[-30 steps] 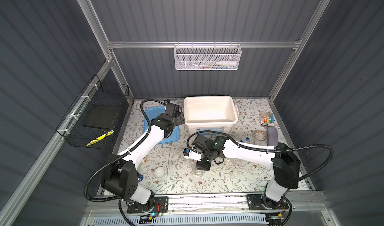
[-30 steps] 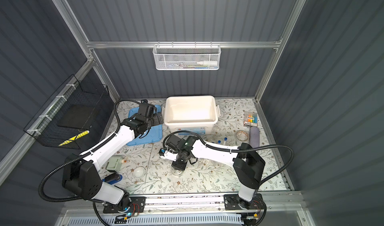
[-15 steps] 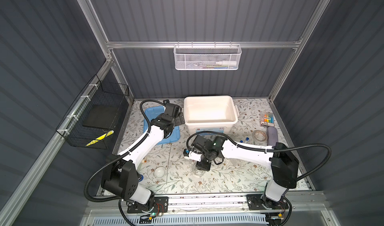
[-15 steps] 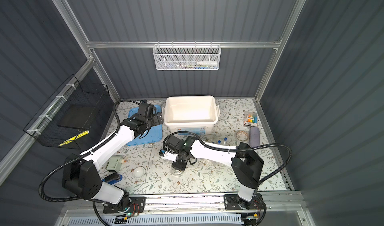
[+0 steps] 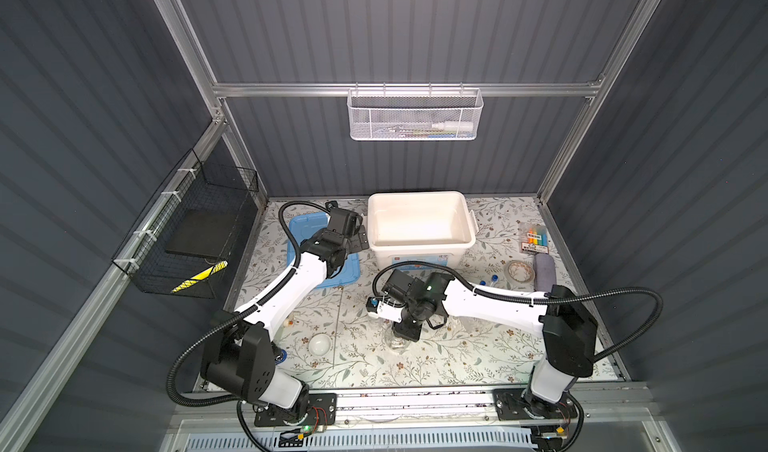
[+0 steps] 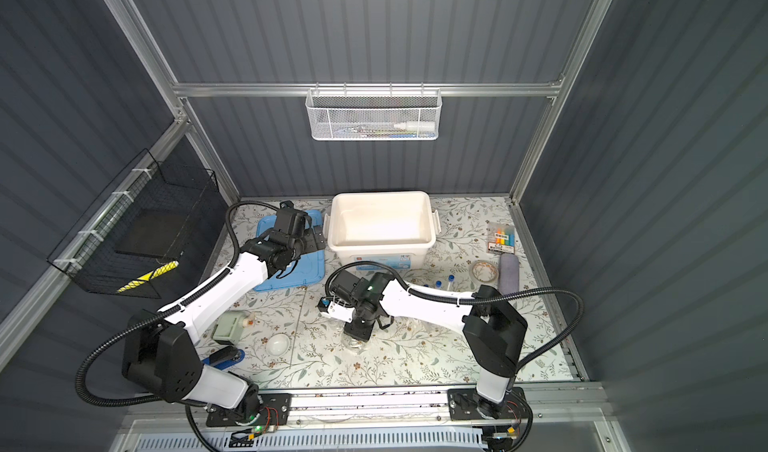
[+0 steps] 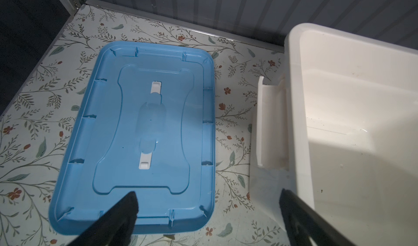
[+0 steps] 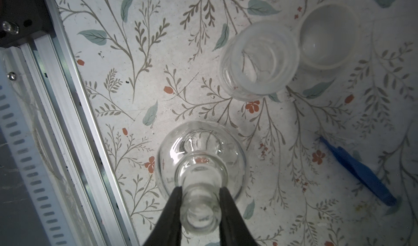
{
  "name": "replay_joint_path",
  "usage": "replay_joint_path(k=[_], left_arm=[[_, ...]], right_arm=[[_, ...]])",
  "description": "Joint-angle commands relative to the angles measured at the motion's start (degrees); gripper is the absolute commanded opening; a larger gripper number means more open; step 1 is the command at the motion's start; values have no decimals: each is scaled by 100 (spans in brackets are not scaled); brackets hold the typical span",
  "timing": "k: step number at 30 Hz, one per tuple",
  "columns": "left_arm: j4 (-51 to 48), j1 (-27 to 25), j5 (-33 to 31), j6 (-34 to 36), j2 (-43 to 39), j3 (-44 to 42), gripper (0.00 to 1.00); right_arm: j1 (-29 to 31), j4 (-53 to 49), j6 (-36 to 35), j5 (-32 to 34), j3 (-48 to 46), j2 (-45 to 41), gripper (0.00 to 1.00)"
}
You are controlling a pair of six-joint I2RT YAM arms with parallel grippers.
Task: Organize the chemistry lab equipment
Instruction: 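Close the right gripper on the flask neck and lift it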
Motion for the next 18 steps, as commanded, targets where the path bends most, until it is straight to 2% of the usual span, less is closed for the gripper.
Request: replay_joint_path(k=[1, 18], left_arm=[[39, 36, 17, -82, -119, -46, 100], [47, 41, 41, -114, -130, -53, 100]], right_arm=[[47, -123, 55, -31, 186, 52, 21], [55, -208, 126, 14, 410, -85, 19]])
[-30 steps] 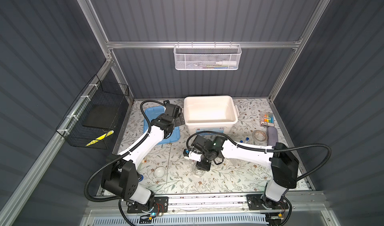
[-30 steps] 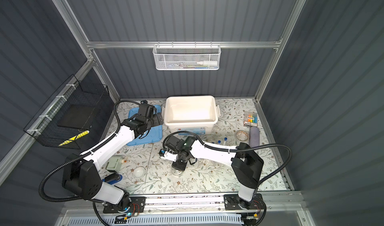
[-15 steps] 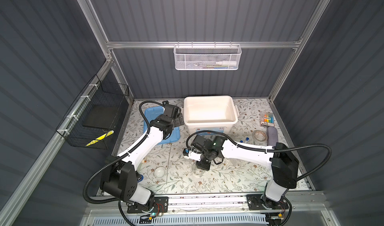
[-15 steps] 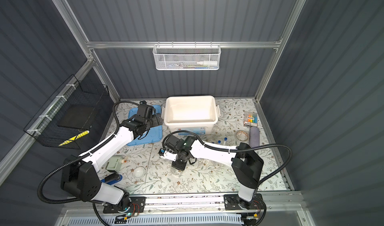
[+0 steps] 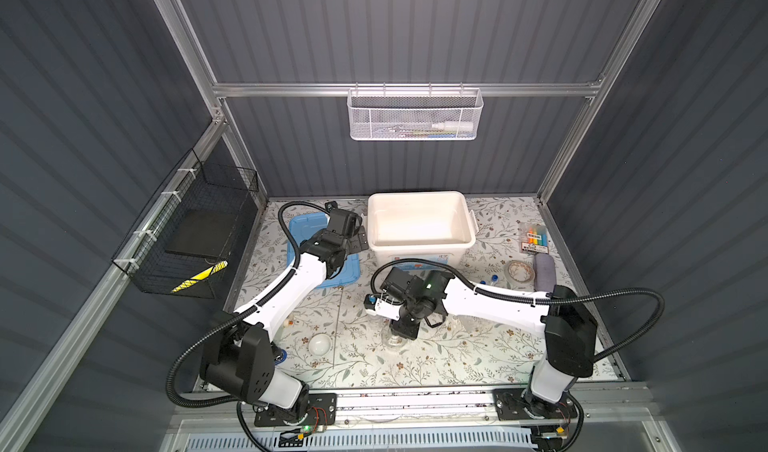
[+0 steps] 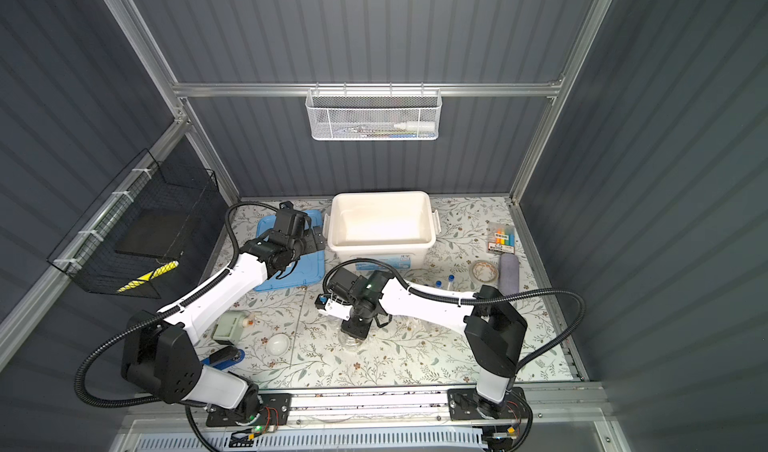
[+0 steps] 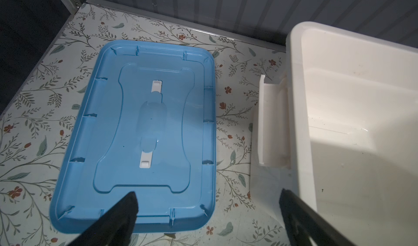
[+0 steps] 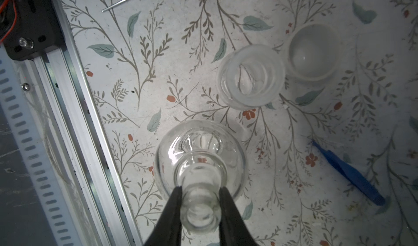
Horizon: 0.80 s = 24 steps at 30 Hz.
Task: Organize the chemistry lab equipment
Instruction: 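Close the right gripper on the flask neck and lift it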
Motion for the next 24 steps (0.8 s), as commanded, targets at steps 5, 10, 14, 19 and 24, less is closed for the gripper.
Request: replay_joint_path(k=[5, 10, 14, 19, 24], left_arm=[[59, 43, 66, -97, -125, -65, 100], [68, 45, 82, -102, -133, -88, 100], [69, 41, 79, -97, -134, -99, 100], [71, 41, 65, -87, -152, -120, 100], [77, 41, 66, -89, -171, -130, 100]], right_arm=[[33, -187, 51, 45, 248, -116, 19], [34, -247, 44, 61, 340, -142, 18], [34, -309, 63, 71, 440, -142, 18], [34, -392, 73, 117, 527, -169, 18], [34, -552, 54, 233, 667, -196, 18]])
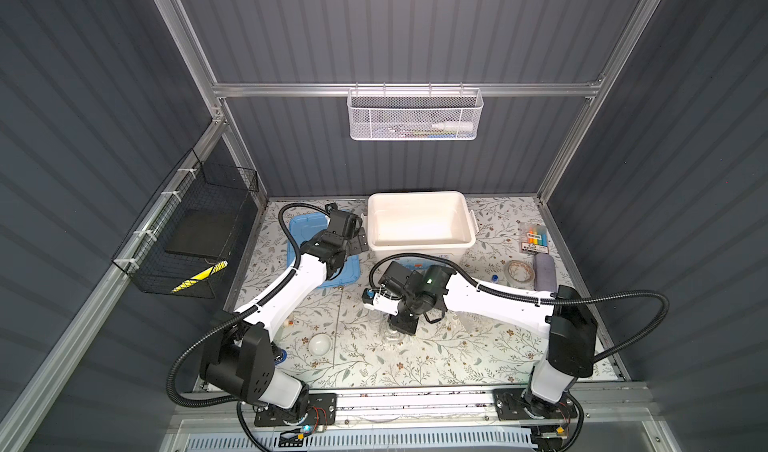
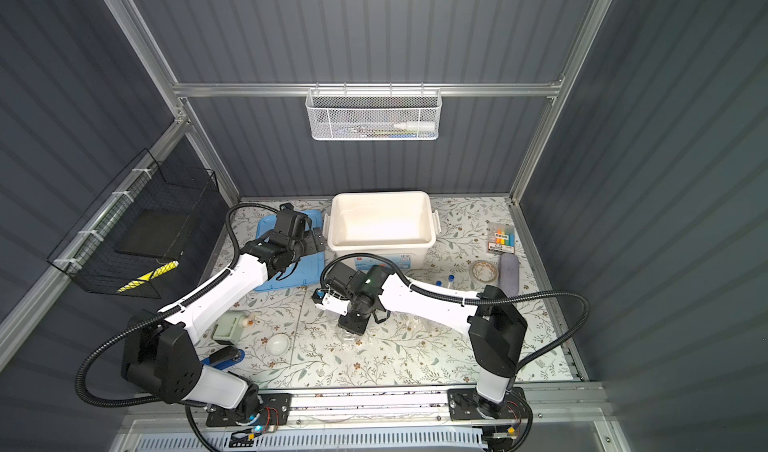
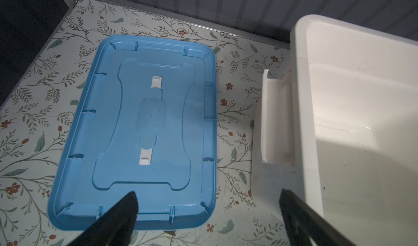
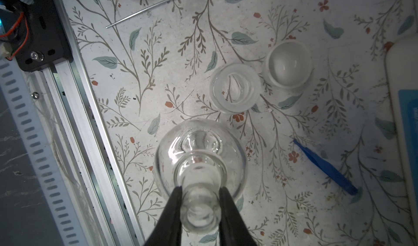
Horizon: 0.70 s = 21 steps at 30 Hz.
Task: Organize the chemistry lab equipment
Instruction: 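Close the right gripper on the flask neck and lift it, then carry the flask with the right gripper over the white bin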
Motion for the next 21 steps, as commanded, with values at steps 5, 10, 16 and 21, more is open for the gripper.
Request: replay_joint_path(k=[5, 10, 16, 21], left_arm=[[101, 41, 84, -48, -170, -82, 100], [134, 42, 114, 1, -178, -91, 100], [372, 41, 362, 12, -180, -190, 100], [465, 41, 562, 37, -102, -153, 100]], right_arm=[[33, -326, 0, 154, 426, -260, 16], [25, -492, -44, 256, 638, -353, 16], [-86, -579, -71, 272, 899, -539, 16], [-176, -783, -135, 254, 1282, -568, 16]])
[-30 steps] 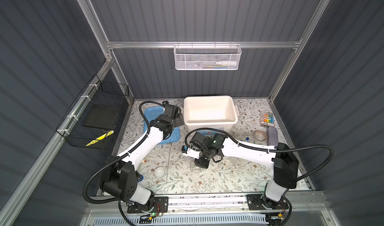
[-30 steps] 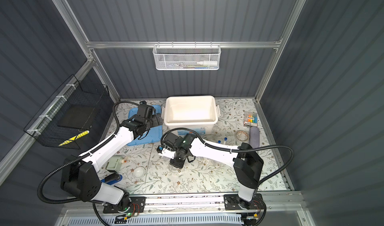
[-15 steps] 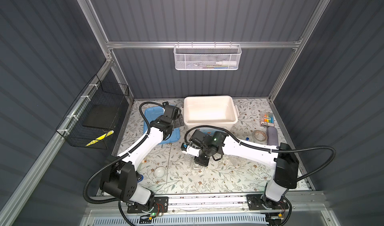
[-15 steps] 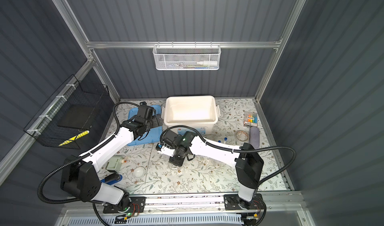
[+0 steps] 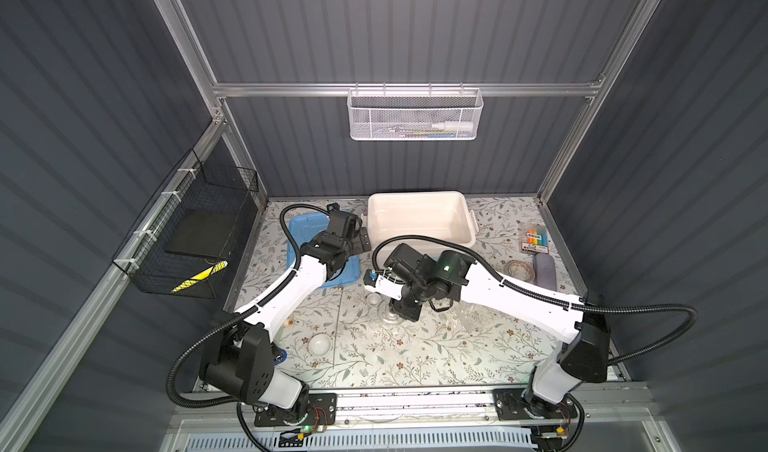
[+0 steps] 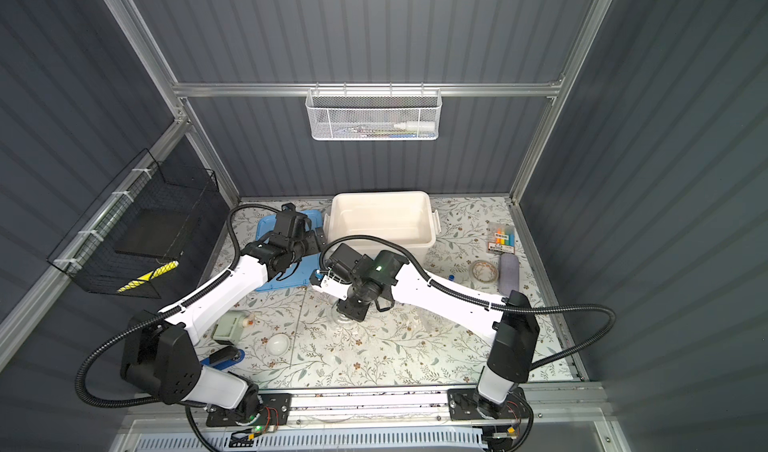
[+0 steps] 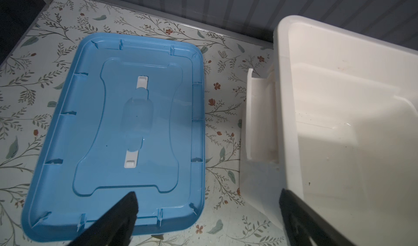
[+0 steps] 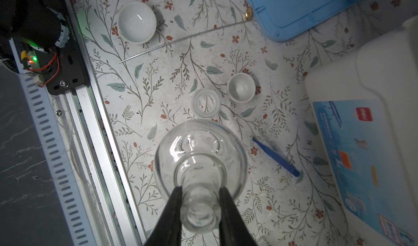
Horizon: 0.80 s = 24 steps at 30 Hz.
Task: Organize the chemistry lab equipment
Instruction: 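Carry the flask with the right gripper over the white bin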
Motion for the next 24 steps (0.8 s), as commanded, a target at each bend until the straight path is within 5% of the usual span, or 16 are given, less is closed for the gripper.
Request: replay_joint_path(k=[1, 24], left_arm=[[162, 41, 212, 34, -69, -47, 100], [519, 41, 866, 182, 58, -42, 99]], right_arm=[[-65, -217, -119, 9, 353, -146, 16], [-1318, -192, -720, 81, 1361, -243, 15]])
